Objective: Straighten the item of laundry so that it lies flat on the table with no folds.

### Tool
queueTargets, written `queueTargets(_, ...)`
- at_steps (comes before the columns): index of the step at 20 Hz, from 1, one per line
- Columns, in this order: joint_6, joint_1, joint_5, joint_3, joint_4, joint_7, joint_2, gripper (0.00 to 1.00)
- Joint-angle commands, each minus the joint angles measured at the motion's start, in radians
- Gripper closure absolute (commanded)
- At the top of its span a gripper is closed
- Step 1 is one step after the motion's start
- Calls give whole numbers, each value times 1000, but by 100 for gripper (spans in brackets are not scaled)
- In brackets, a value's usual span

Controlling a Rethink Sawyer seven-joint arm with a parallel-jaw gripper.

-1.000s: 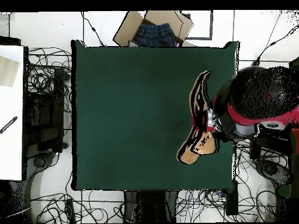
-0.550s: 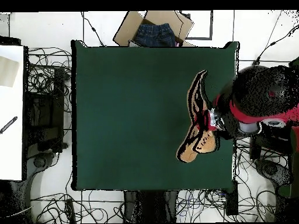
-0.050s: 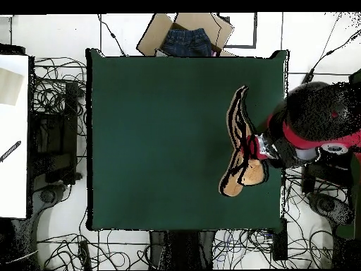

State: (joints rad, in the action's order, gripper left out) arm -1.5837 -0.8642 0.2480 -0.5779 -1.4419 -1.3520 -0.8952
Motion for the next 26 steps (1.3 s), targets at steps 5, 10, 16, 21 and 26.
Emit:
queueTargets(5,136,-17,63,-45,-118,170,39,100)
queueTargets(10,226,-11,61,-43,-183,143,30,100)
queueTargets(16,334,12,56,-28,-263,80,3,100)
queueTargets(21,408,39,47,-16,-322,22,-18,100)
queueTargets(26,483,67,30,-3,-387,-37,-44,100)
